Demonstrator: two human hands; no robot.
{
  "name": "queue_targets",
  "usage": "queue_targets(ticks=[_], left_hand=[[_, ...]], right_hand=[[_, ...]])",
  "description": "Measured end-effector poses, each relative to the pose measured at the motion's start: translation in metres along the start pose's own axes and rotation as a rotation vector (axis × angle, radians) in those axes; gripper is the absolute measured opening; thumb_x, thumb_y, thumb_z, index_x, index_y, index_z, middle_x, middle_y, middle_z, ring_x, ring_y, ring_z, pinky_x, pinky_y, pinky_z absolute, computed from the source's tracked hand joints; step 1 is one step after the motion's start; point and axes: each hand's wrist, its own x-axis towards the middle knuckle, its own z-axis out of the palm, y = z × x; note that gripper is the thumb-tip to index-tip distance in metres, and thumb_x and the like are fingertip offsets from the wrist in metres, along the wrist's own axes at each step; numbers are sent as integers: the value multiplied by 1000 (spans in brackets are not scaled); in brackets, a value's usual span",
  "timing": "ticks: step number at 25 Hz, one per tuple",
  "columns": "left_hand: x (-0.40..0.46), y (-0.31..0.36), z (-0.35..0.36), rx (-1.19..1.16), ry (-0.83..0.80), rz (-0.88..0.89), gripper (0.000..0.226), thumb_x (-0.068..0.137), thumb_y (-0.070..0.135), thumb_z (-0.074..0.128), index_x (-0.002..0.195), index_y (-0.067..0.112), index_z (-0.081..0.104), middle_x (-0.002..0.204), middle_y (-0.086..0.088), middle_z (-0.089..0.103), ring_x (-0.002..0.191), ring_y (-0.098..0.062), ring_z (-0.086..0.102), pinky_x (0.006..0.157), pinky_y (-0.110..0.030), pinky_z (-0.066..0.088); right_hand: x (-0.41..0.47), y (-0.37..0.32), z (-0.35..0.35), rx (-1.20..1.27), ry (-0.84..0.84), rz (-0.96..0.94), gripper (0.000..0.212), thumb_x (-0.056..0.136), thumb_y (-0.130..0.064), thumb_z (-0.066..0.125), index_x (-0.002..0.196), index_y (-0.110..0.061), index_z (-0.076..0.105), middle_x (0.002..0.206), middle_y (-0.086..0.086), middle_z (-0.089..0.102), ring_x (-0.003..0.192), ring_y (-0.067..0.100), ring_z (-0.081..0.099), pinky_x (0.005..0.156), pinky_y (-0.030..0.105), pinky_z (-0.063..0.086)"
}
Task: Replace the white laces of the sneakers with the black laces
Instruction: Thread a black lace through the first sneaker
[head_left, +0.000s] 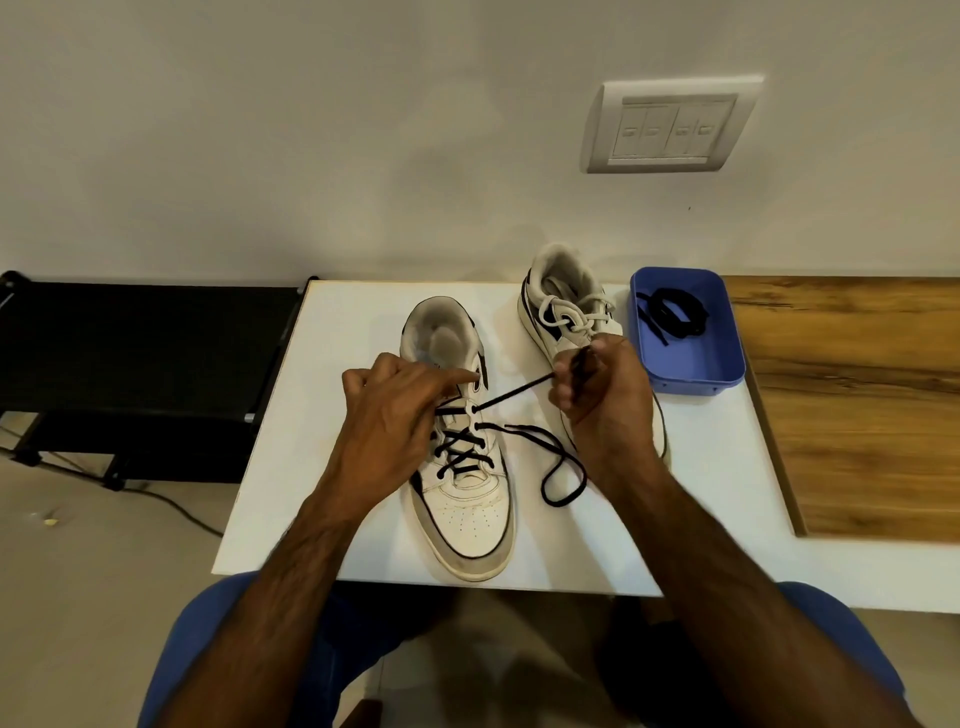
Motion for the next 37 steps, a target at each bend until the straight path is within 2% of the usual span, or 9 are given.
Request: queue_targets(ticks=[6,10,13,17,19,22,28,30,37], left_hand=[[6,1,7,-261,-10,-278,28,101,44,50,124,40,63,107,19,63,101,-6,49,87,-37,27],[10,-5,6,-451,7,-344,27,95,48,55,111,35,73,99,19,67,99,-5,53,94,-50,42],[11,-8,5,-547,12,-325,22,101,22,57,109,32,75,96,12,68,100,-9,57,94,-39,46],[11,-9,3,-596,-26,-340,29,102,12,55,109,31,75,97,10,69,106,-11,57,89,-22,41],[11,-9,4,-615,-33,-353,29,102,11,55,109,31,75,98,9,69,105,-11,56,86,-20,40],[10,-9,4,-644,-57,-344,30,102,10,55,111,32,74,101,9,68,107,-17,57,88,-28,42],[10,-19,1,-735,-97,-305,30,101,7,53,113,25,74,108,3,70,113,-22,62,100,-45,48],[9,-19,1,-737,-99,-307,32,101,4,53,113,25,73,108,3,69,111,-21,63,99,-43,49],[8,-16,-1,-567,-98,-251,39,98,-3,51,110,30,69,100,18,68,100,-14,53,84,-28,44]], right_hand=[[1,8,-11,-1099,-342,-235,18,91,-36,72,101,-22,68,68,-8,51,59,4,47,59,18,38],[5,21,-8,-1352,-421,-414,9,91,-27,73,96,-20,76,82,-8,53,73,4,52,66,17,36],[5,12,-8,-1048,-373,-397,14,96,-14,65,103,-16,77,88,-4,66,79,5,59,73,18,45],[1,-18,-4,71,-252,-187,23,102,-21,47,101,-11,68,93,6,71,91,19,67,84,31,55],[1,-27,-8,208,-197,-31,27,105,-22,40,99,-10,64,73,3,62,68,15,60,67,26,53],[2,-24,-14,-382,-270,14,29,103,-19,39,103,-8,66,61,-3,42,51,11,33,49,23,27],[-3,16,0,-1478,-434,-325,16,90,-41,71,95,-25,69,83,-15,50,76,3,53,69,28,46],[0,14,-3,-1371,-495,-332,9,92,-30,71,91,-22,69,86,-10,52,78,6,53,72,31,48],[2,-29,-8,26,-328,35,14,93,-15,52,79,-12,51,83,5,56,65,13,47,57,22,37]])
